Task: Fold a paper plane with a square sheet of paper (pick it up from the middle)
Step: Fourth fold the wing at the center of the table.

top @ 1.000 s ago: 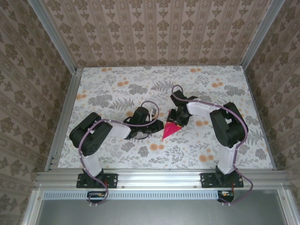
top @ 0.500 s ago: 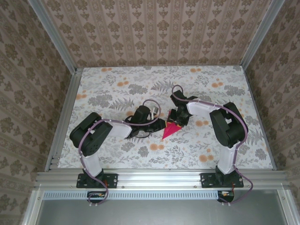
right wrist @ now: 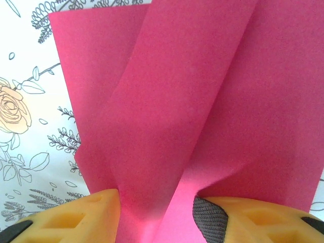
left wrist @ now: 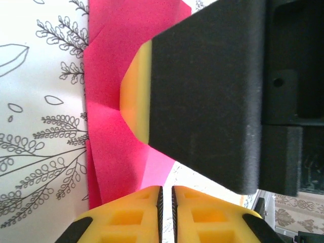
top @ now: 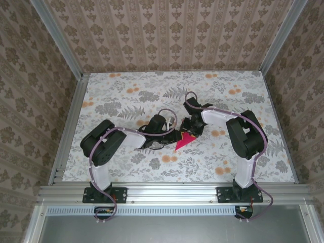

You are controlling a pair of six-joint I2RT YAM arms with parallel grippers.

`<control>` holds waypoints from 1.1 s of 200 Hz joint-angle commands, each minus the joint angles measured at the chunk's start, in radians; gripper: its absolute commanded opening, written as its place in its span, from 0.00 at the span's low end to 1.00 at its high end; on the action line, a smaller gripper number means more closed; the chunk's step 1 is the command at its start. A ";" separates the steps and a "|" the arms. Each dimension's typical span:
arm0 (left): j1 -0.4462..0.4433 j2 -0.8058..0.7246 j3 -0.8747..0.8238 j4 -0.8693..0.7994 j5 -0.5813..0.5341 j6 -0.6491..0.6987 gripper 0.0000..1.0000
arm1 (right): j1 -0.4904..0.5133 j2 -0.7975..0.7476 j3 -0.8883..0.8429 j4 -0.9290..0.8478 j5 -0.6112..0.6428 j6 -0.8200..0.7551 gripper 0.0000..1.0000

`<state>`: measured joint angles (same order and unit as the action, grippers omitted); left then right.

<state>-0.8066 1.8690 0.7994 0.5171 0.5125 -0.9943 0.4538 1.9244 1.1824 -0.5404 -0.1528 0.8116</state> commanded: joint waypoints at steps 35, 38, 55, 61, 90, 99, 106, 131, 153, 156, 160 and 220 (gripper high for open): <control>-0.008 0.031 0.029 -0.068 -0.005 0.030 0.15 | -0.001 0.238 -0.120 -0.059 0.127 0.001 0.53; -0.008 0.033 0.030 -0.070 -0.005 0.029 0.14 | -0.001 0.238 -0.119 -0.058 0.128 0.001 0.53; -0.011 0.038 0.034 -0.085 -0.006 0.031 0.14 | -0.001 0.240 -0.120 -0.058 0.128 0.002 0.53; -0.011 0.038 0.036 -0.093 -0.010 0.031 0.14 | -0.001 0.240 -0.121 -0.058 0.127 0.003 0.52; -0.011 0.036 0.046 -0.141 -0.028 0.041 0.12 | -0.001 0.242 -0.119 -0.059 0.128 0.003 0.53; -0.011 0.038 0.048 -0.152 -0.032 0.042 0.12 | -0.001 0.242 -0.119 -0.059 0.127 0.003 0.53; -0.011 0.038 0.049 -0.159 -0.034 0.041 0.12 | -0.001 0.242 -0.119 -0.060 0.128 0.003 0.53; -0.011 0.044 0.055 -0.181 -0.040 0.045 0.12 | -0.001 0.242 -0.121 -0.059 0.128 0.003 0.52; -0.012 0.045 0.058 -0.208 -0.051 0.048 0.12 | -0.001 0.240 -0.121 -0.058 0.126 0.003 0.52; -0.012 0.045 0.060 -0.212 -0.053 0.048 0.11 | -0.001 0.240 -0.121 -0.058 0.126 0.002 0.53; -0.012 0.043 0.060 -0.219 -0.056 0.048 0.11 | 0.000 0.240 -0.121 -0.059 0.125 0.003 0.52; -0.010 0.064 0.078 -0.323 -0.069 0.053 0.06 | -0.007 0.122 -0.073 -0.091 0.044 -0.026 0.53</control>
<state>-0.8124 1.8900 0.8673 0.2996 0.4736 -0.9646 0.4541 1.9217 1.1904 -0.5499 -0.1604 0.8104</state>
